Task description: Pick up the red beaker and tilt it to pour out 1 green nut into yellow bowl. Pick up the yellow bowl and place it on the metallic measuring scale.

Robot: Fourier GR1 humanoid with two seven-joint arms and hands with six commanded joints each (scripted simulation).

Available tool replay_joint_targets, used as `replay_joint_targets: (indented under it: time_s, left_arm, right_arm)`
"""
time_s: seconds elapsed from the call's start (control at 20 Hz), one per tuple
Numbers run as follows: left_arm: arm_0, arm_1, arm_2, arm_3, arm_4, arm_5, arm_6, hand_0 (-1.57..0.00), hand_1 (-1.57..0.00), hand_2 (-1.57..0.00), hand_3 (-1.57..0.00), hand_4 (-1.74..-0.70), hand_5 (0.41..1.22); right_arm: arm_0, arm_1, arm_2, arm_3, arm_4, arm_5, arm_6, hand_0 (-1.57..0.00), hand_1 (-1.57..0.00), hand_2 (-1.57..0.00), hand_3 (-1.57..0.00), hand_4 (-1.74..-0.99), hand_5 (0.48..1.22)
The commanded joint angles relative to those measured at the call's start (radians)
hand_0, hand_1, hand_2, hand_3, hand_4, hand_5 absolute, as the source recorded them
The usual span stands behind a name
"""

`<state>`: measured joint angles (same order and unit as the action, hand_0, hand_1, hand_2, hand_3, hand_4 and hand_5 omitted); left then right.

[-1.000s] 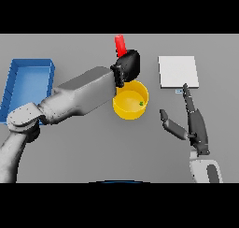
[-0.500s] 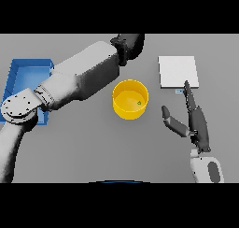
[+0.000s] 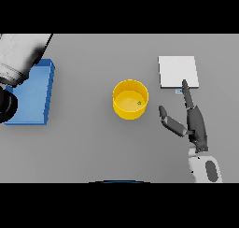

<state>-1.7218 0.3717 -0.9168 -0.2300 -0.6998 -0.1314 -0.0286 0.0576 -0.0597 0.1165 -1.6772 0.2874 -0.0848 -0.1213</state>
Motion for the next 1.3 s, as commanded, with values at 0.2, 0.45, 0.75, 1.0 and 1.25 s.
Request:
replay_joint_targets:
  time_s: [0.2, 0.45, 0.75, 1.0, 1.25]
  left_arm:
    - [0.054, 0.116, 0.227, 0.133, 0.303, 0.088, 0.07, -1.57, -1.57, -1.57, -1.46, -1.74, 1.221]
    - [0.21, 0.204, 0.347, 0.191, 0.524, 0.204, 0.15, -1.57, -1.57, -1.57, -1.53, -1.74, 1.221]
    - [0.363, 0.23, 0.448, 0.18, 0.732, 0.301, 0.248, -1.57, -1.57, -1.57, -1.49, -1.74, 1.221]
    - [0.543, 0.238, 0.483, 0.058, 0.873, 0.376, 0.266, -1.57, -1.57, -1.57, -1.37, -1.74, 1.221]
    - [0.782, 0.284, 0.462, -0.245, 0.991, 0.487, 0.361, -1.57, -1.57, -1.57, -1.4, -1.74, 1.221]
  right_arm:
    - [0.001, 0.006, -0.012, -0.002, -0.081, 0.051, -0.029, 0.0, 0.0, 0.0, 0.0, -1.093, 0.623]
    - [-0.006, -0.006, -0.009, 0.004, -0.093, 0.073, -0.032, 0.0, 0.0, 0.0, 0.0, -1.126, 0.651]
    - [-0.011, -0.015, -0.007, 0.02, -0.095, 0.086, -0.048, 0.0, 0.0, 0.0, 0.0, -1.181, 0.687]
    - [-0.027, -0.019, -0.003, 0.031, -0.067, 0.068, -0.034, 0.0, 0.0, 0.0, 0.0, -1.199, 0.707]
    - [-0.017, -0.025, -0.007, 0.037, -0.071, 0.072, -0.047, 0.0, 0.0, 0.0, 0.0, -1.201, 0.696]
